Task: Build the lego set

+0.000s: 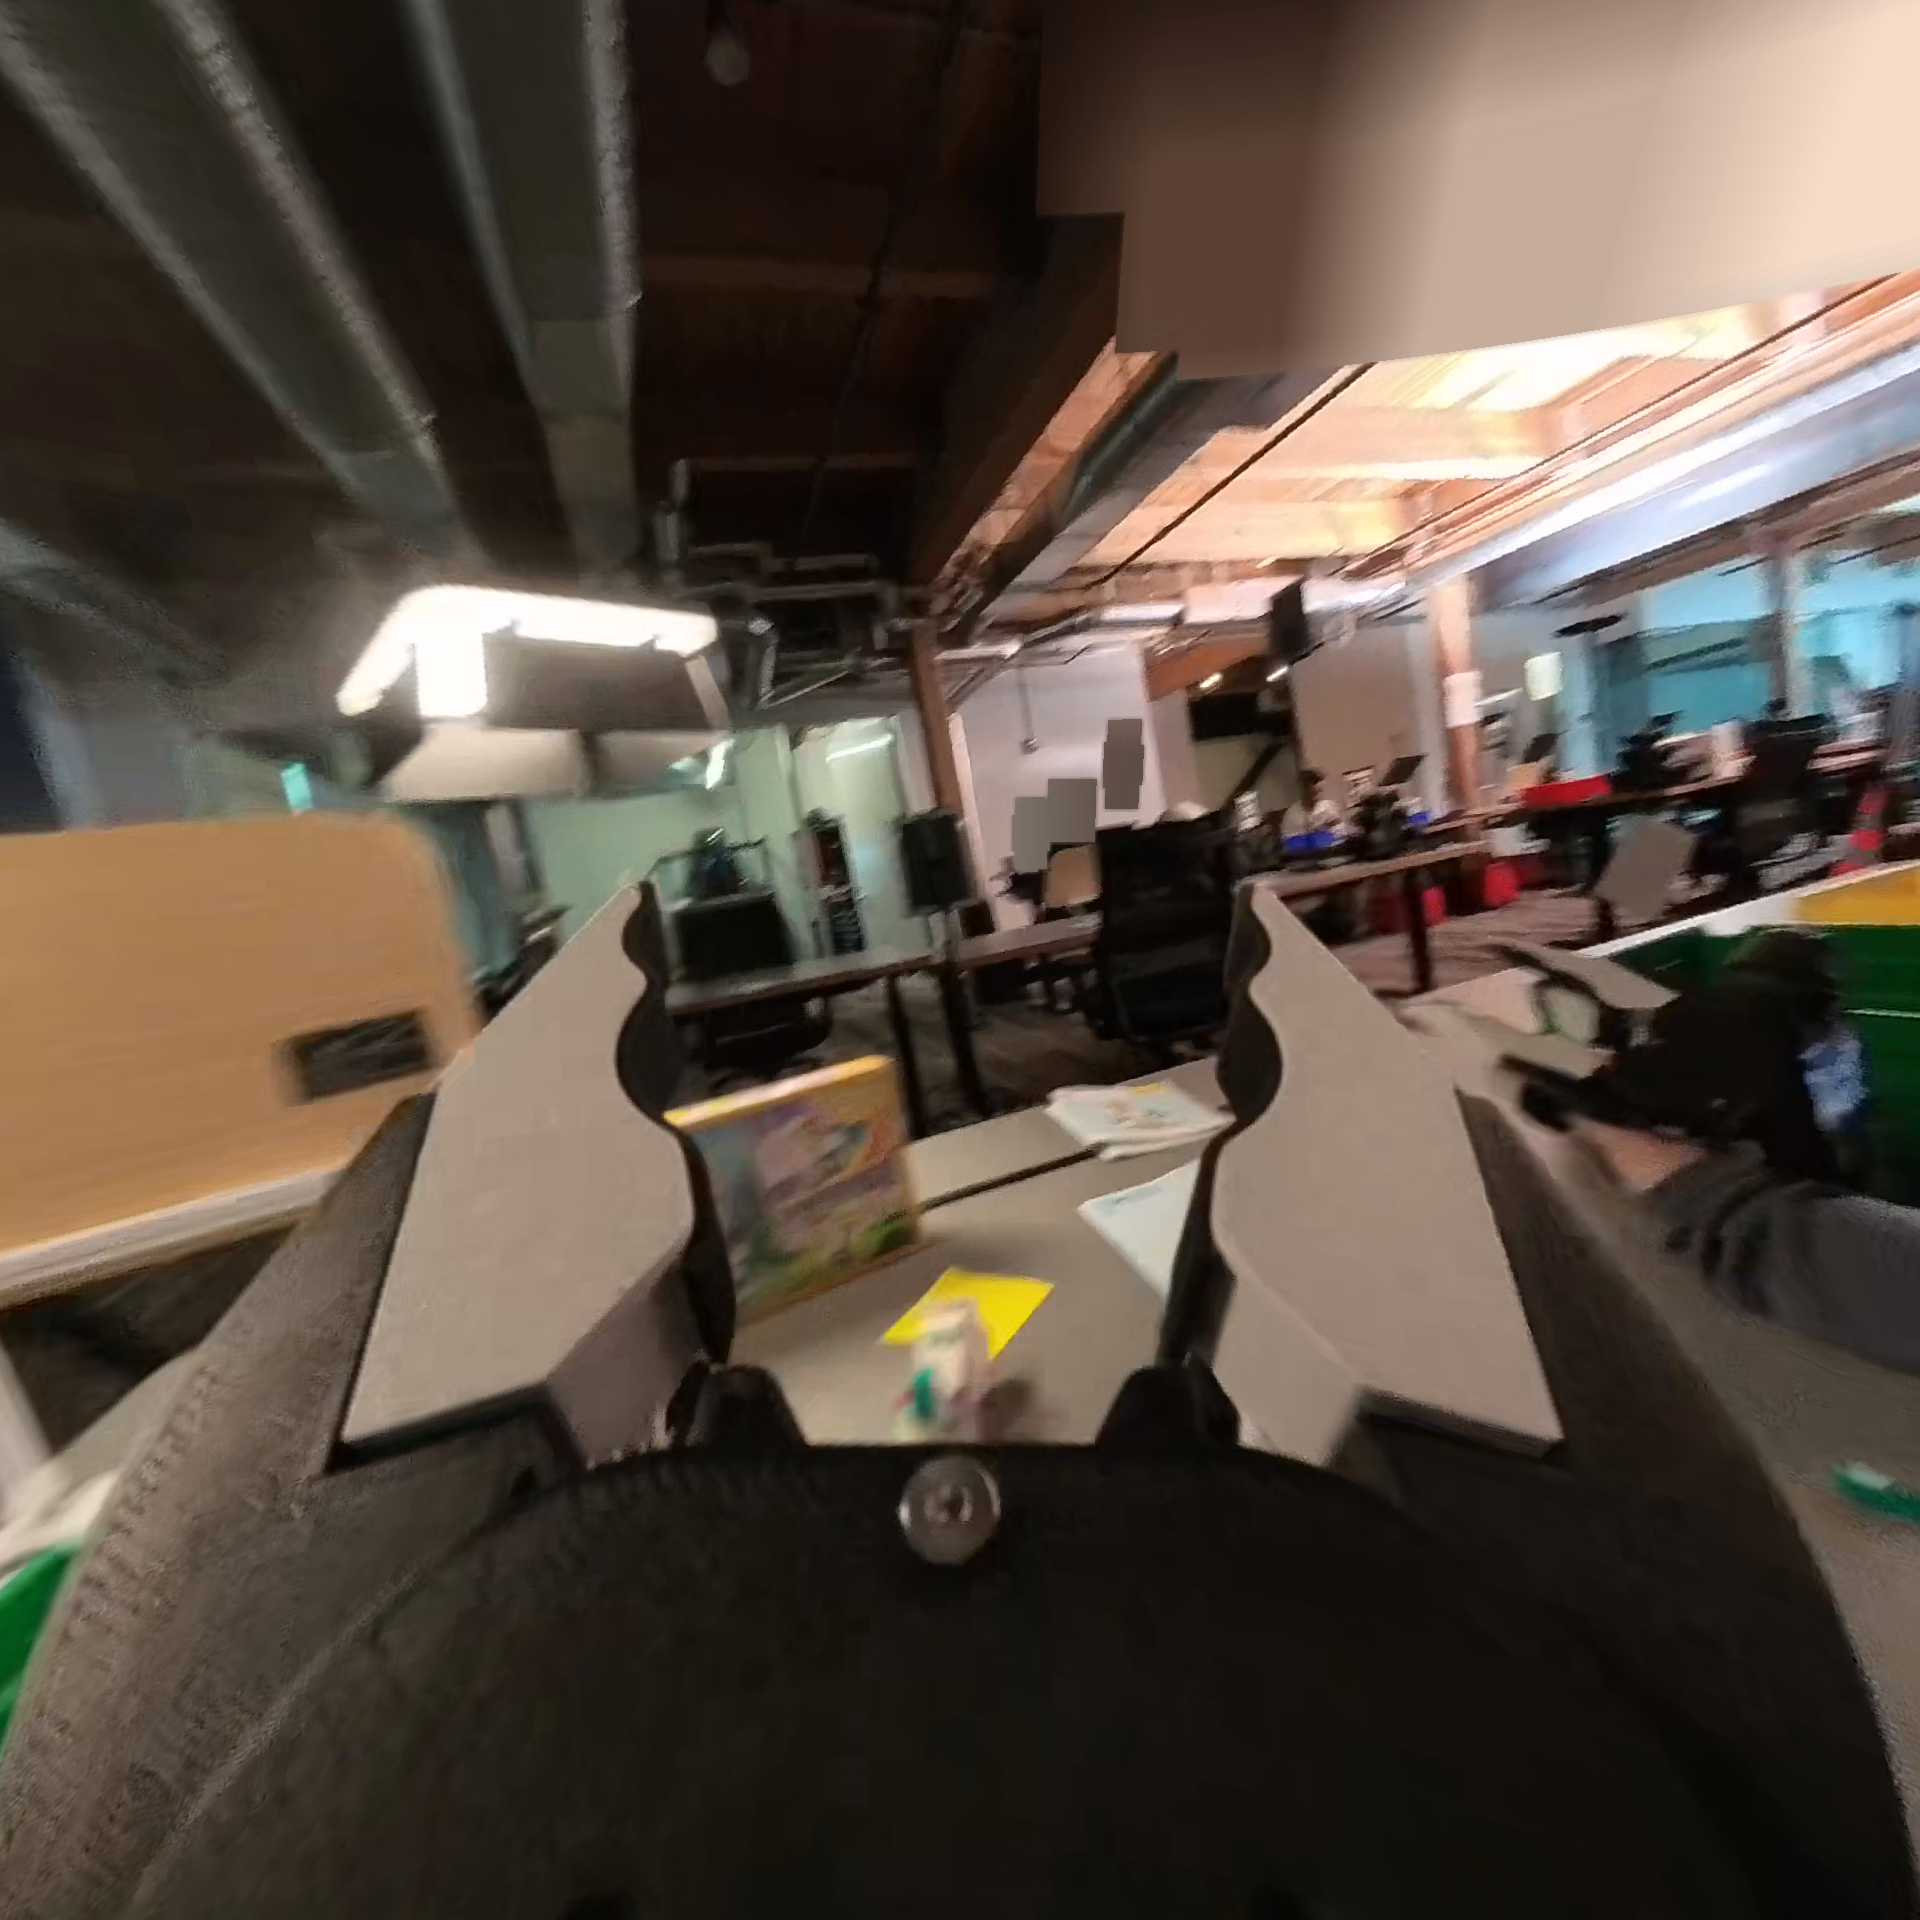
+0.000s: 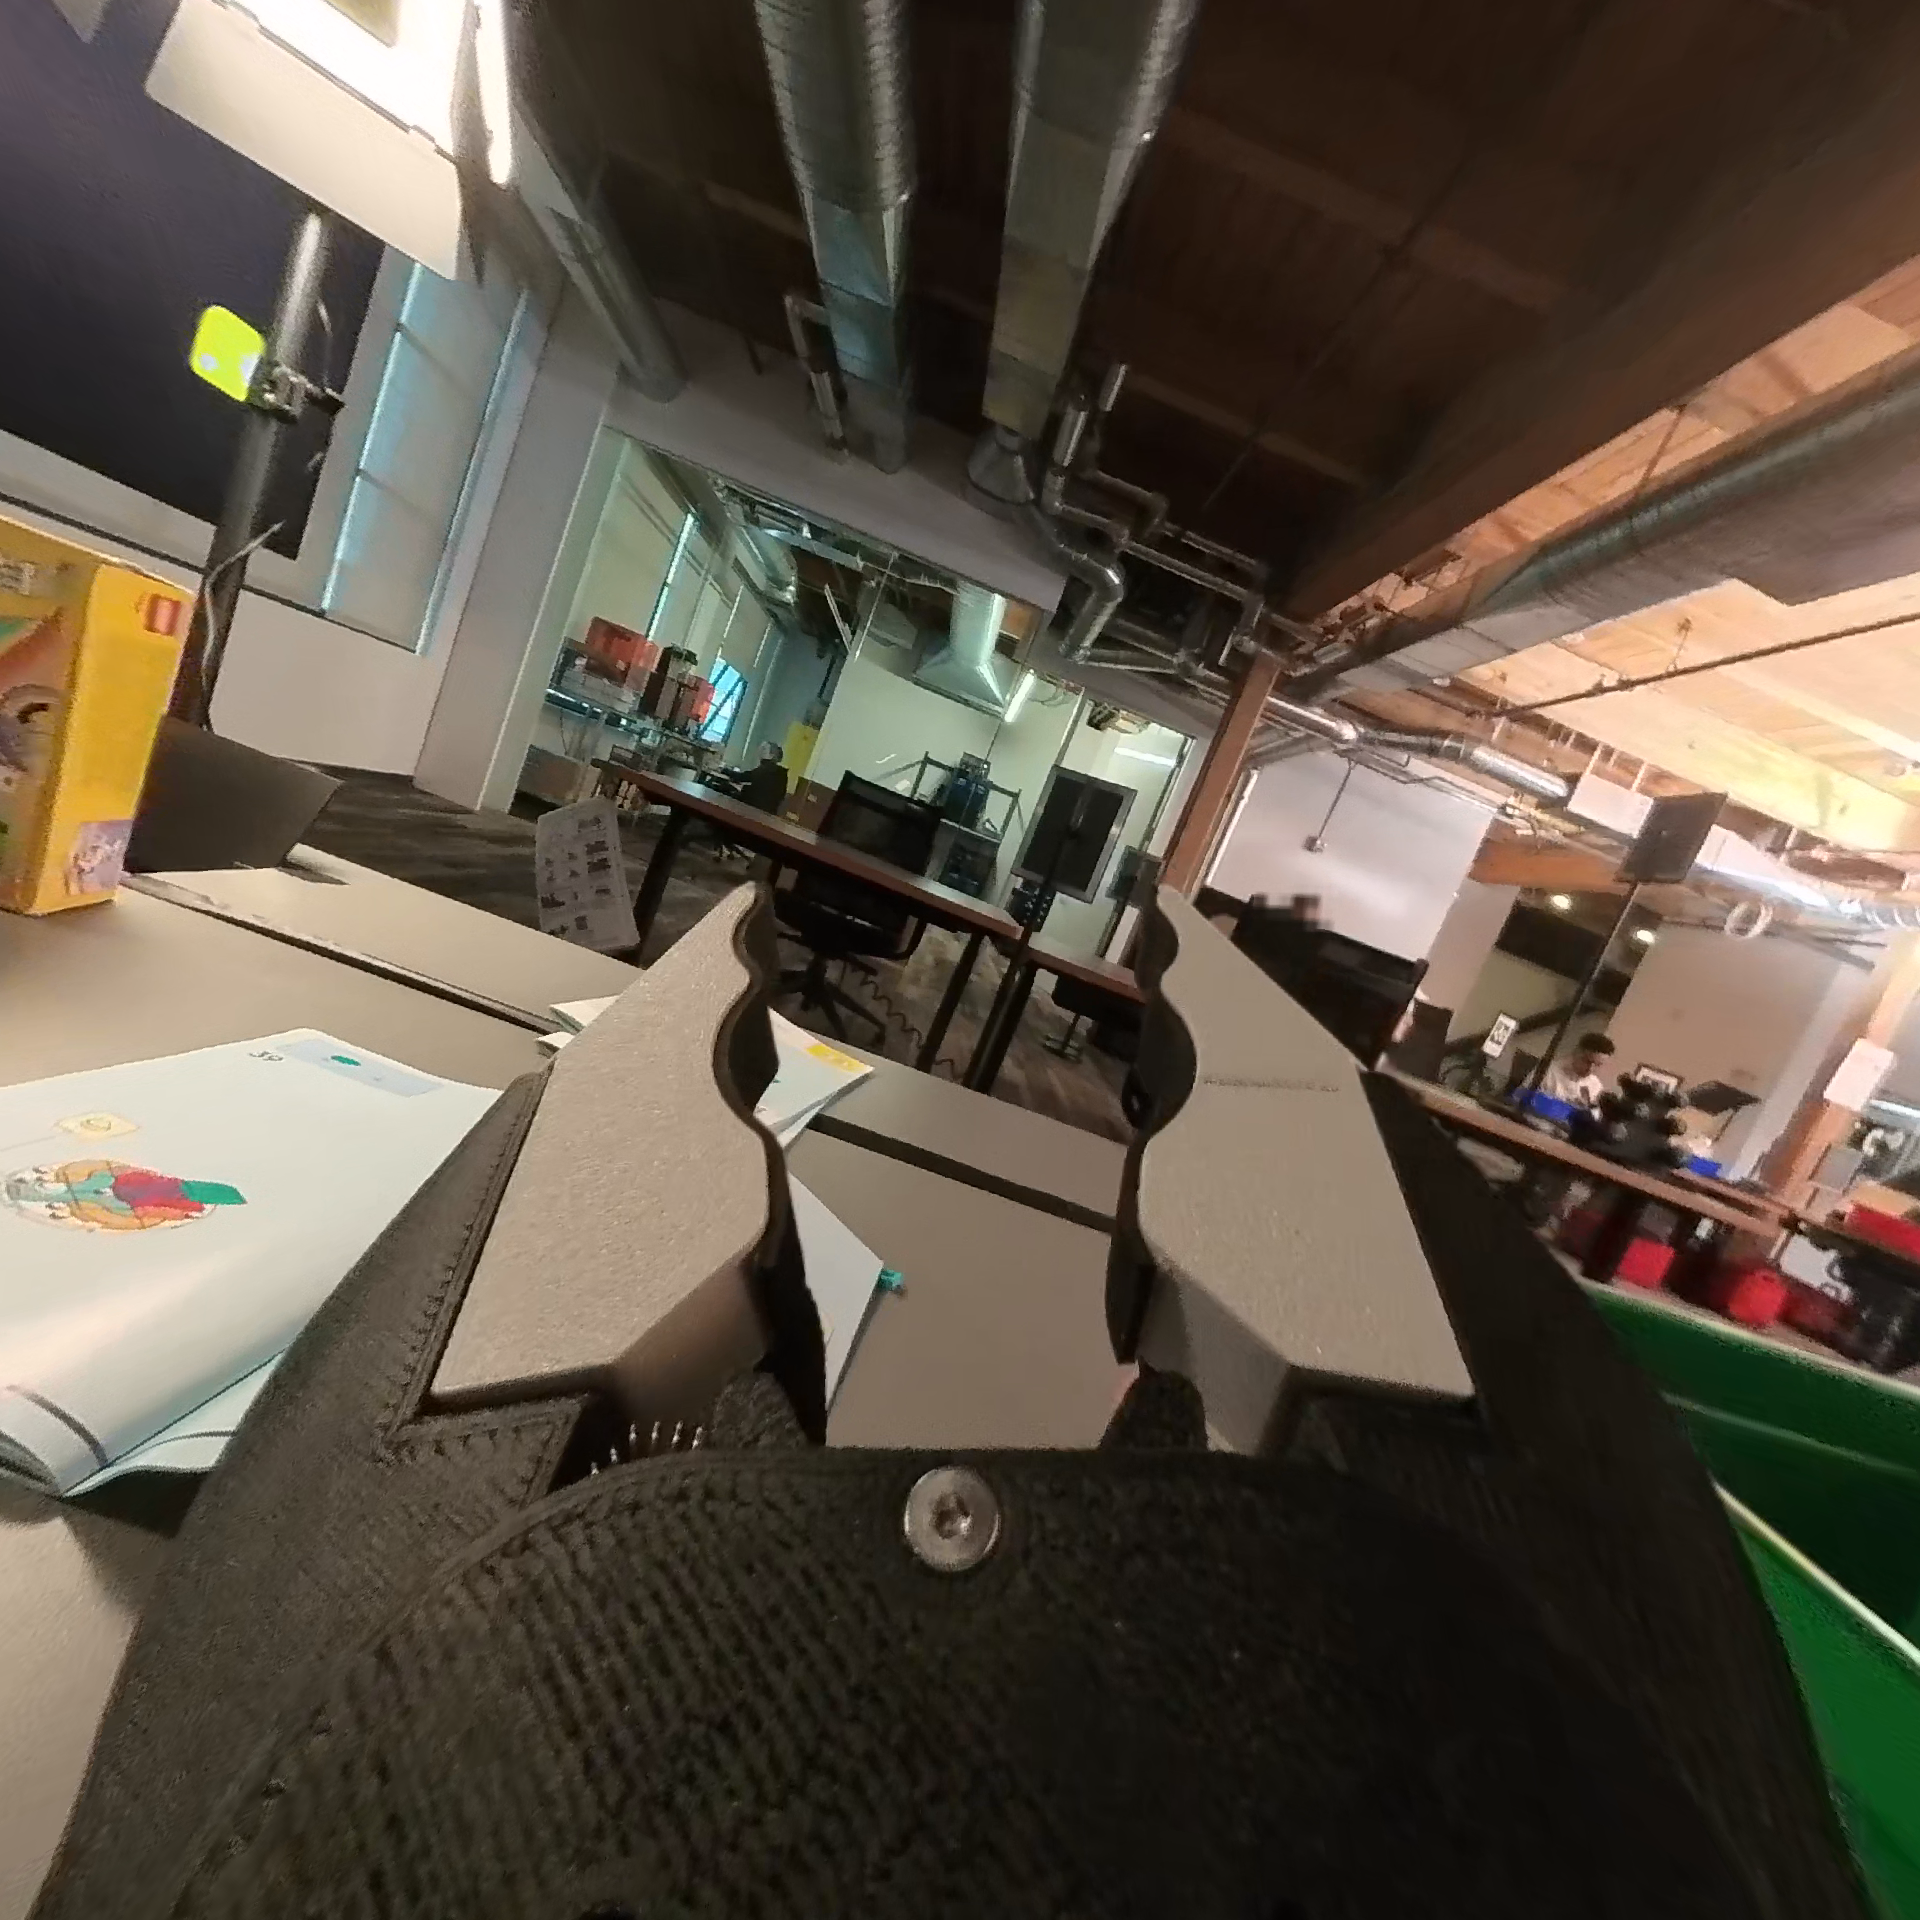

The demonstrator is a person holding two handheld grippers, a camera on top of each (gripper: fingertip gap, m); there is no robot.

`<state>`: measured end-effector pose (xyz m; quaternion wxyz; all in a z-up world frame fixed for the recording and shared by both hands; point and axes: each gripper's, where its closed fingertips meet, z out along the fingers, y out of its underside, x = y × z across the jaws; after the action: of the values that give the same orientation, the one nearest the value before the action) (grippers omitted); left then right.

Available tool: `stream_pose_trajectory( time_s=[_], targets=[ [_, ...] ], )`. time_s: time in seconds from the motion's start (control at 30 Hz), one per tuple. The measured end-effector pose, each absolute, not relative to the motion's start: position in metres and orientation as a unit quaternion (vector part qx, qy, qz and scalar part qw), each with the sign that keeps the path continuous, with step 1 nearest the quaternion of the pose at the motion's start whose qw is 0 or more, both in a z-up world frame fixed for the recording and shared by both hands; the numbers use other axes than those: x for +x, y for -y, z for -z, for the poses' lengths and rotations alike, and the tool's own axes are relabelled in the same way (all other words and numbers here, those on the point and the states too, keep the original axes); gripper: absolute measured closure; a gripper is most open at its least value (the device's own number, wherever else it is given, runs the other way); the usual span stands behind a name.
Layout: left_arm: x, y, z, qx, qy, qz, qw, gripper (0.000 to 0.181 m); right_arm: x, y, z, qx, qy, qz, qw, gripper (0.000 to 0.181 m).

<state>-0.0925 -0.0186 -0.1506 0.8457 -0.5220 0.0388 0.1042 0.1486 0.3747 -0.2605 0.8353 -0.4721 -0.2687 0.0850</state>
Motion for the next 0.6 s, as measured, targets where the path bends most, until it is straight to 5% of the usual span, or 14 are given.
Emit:
stream_pose_trajectory(
  time_s=[0.1,0.23,0.4,0.6],
  targets=[
    [-0.16,0.054,0.168,-0.605,0.01,-0.17,0.778,0.089,0.153,-0.381,0.262,-0.485,0.253,-0.09,0.832,0.114],
    [-0.227,0.057,0.24,-0.789,-0.04,-0.151,0.594,0.13,0.154,-0.384,0.264,-0.493,0.248,-0.087,0.83,0.114],
    [-0.267,0.037,0.34,-0.923,-0.157,-0.07,0.344,0.116,0.152,-0.385,0.266,-0.495,0.257,-0.074,0.826,0.113],
    [-0.269,0.038,0.404,-0.959,-0.229,0.027,0.166,0.131,0.155,-0.387,0.268,-0.503,0.255,-0.058,0.824,0.113]
  ],
)
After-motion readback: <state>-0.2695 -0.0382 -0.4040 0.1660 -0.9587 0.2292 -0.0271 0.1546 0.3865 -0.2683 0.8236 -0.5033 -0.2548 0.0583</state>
